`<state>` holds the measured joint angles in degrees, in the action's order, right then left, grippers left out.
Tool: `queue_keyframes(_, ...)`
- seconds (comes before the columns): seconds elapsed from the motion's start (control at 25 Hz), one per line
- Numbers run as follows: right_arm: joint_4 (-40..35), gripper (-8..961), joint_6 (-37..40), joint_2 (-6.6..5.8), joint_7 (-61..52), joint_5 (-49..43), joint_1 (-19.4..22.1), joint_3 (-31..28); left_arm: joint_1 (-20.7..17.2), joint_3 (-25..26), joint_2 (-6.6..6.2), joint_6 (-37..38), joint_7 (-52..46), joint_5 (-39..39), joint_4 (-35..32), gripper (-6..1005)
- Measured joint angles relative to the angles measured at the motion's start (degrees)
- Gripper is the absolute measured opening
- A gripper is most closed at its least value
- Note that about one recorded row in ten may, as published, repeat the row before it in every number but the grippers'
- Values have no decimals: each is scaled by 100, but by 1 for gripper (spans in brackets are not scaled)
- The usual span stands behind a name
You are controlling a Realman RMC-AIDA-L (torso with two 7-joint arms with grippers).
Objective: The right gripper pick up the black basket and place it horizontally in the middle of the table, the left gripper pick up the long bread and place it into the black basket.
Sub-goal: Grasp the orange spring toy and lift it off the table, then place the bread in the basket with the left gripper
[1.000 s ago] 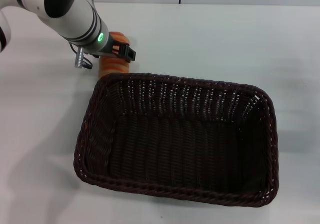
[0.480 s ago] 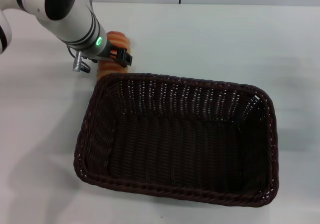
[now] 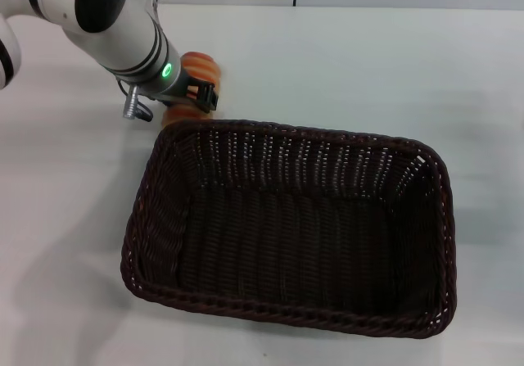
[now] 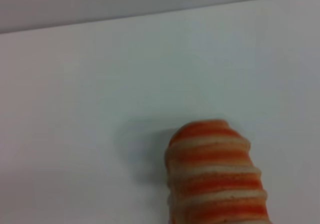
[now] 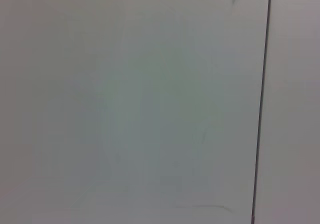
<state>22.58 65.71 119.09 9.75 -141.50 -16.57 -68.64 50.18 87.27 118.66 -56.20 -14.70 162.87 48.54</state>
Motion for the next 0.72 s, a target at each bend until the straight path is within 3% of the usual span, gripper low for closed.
queue_keyframes(0.16, -71, 344, -7, 0, 0, -1, -24, -17, -180, 165, -29, -35, 268, -83, 579, 597)
queue_keyframes(0.28, -190, 344, -12, 0, 0, 0, -108, -39, -507, 626, -48, -174, 933, -471, 1491, 549)
queue_keyframes(0.32, -249, 344, -16, 0, 0, -1, -158, -41, -707, 970, -51, -357, 1590, -890, 2149, 540)
queue_keyframes(0.36, -249, 344, -16, 0, 0, -1, -158, -41, -707, 970, -51, -357, 1590, -890, 2149, 532)
queue_keyframes(0.44, -293, 344, -17, 0, 0, 0, -198, -42, -799, 1173, -60, -678, 2124, -1236, 2673, 515)
queue_keyframes(0.52, -395, 345, -22, 1, 0, 0, -284, -45, -866, 1369, -64, -1512, 2933, -1553, 3489, 497)
queue_keyframes(0.56, -395, 345, -22, 1, 0, 0, -284, -45, -866, 1369, -64, -1512, 2933, -1553, 3489, 488)
queue_keyframes(0.72, -556, 345, -26, 0, 0, 0, -409, -53, -966, 1280, -54, -2834, 3714, -1696, 4427, 452)
